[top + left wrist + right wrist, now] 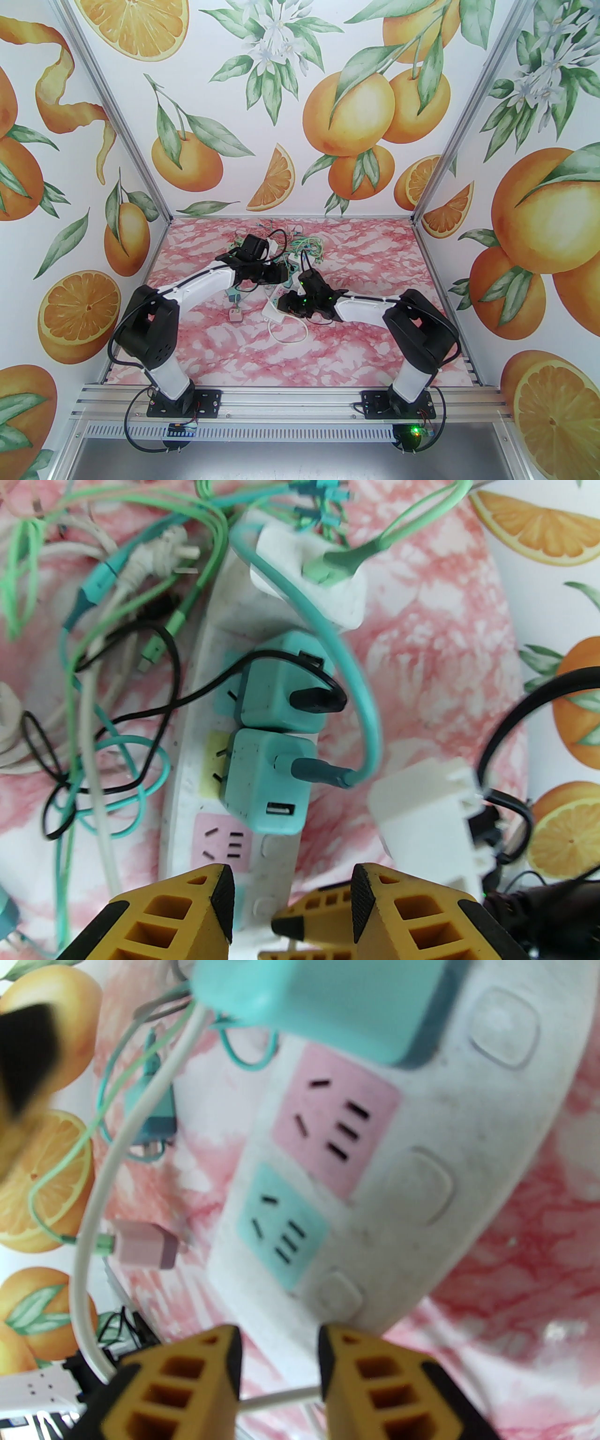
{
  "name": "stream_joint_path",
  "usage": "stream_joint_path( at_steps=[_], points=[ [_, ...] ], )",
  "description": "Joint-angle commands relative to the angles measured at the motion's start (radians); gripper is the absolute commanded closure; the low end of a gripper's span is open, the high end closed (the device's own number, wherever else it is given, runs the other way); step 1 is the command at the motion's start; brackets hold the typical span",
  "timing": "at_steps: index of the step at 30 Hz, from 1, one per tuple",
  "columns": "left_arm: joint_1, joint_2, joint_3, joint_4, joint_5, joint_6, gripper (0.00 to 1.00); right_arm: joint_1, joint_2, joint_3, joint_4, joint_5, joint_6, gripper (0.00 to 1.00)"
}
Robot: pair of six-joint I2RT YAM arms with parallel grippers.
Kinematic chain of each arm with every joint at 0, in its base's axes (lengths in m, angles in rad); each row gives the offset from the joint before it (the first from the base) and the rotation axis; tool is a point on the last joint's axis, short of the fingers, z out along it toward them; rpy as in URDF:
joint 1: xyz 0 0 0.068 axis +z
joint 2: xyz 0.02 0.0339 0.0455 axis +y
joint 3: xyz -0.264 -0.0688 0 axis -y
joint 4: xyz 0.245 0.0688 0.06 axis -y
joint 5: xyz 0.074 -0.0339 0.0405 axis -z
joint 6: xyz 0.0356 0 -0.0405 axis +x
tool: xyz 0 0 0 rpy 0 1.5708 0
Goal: Pull the plug off the socket
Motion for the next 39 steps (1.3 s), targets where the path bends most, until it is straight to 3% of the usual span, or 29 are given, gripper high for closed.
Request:
stream_joint_path(
  at_steps=[1,13,27,31,35,39],
  points=[
    [-0.021,0.010,-0.006,0.073,-0.078,-0.007,0.54,-0.040,-0.044,-0.059,0.017,-0.023,0.031,0.66],
    [-0.065,0.102,0.034,0.075,-0.132,0.119,0.52,-0.200,-0.096,-0.024,-0.080,-0.084,-0.030,0.64],
    [-0.083,0.162,0.096,0.034,-0.224,0.219,0.53,-0.304,-0.017,0.054,-0.084,-0.118,-0.033,0.64],
    [-0.083,0.188,0.117,0.022,-0.223,0.246,0.56,-0.321,0.037,0.088,-0.055,-0.132,-0.013,0.65],
    [-0.089,0.202,0.124,0.016,-0.222,0.256,0.67,-0.330,0.112,0.132,0.010,-0.167,0.031,0.66],
    [-0.098,0.210,0.132,-0.001,-0.225,0.256,0.70,-0.331,0.175,0.171,0.051,-0.193,0.059,0.66]
  ],
)
